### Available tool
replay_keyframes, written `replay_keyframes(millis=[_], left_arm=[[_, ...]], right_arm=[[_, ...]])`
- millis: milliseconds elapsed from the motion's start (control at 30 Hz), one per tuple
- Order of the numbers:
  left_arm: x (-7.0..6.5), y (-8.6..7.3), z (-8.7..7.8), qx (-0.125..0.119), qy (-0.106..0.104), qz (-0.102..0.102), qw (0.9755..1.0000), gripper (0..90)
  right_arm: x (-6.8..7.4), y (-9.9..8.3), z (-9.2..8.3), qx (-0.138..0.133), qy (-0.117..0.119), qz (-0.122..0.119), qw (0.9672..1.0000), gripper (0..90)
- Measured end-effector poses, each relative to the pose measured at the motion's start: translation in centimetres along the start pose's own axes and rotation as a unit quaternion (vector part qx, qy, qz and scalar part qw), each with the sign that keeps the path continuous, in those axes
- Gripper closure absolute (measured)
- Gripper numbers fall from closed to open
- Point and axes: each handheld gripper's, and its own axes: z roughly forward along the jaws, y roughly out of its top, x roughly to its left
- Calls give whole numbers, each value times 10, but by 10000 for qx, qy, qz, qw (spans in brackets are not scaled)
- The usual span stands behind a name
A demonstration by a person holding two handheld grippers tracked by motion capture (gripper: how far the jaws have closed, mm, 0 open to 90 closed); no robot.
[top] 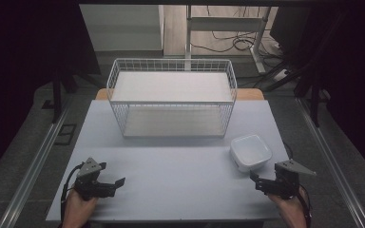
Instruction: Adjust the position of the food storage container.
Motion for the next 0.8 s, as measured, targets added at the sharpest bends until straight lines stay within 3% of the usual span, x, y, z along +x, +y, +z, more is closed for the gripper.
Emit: replay_keyframes(millis=[300, 467, 667, 700, 767, 800], left_arm=[[0, 0, 3, 60, -12, -27, 10000, 28], [-1, 1, 5, 89, -32, -4, 10000, 28], [-1, 1, 6, 130, -44, -26, 9999, 28], [-1, 1, 7, 155, -51, -39, 9999, 28], [0, 1, 7, 160, -52, -43, 9998, 29], [0, 1, 7, 155, -54, -48, 9999, 29]], right_arm=[[0, 13, 0, 137, -67, 37, 9999, 0], [-3, 24, 4, 281, -171, 40, 9995, 64], [-8, 36, 7, 232, -164, 16, 9996, 212], [-9, 41, 8, 254, -195, -72, 9995, 310], [-10, 43, 8, 268, -186, -104, 9994, 341], [-13, 48, 10, 368, -225, -126, 9990, 434]])
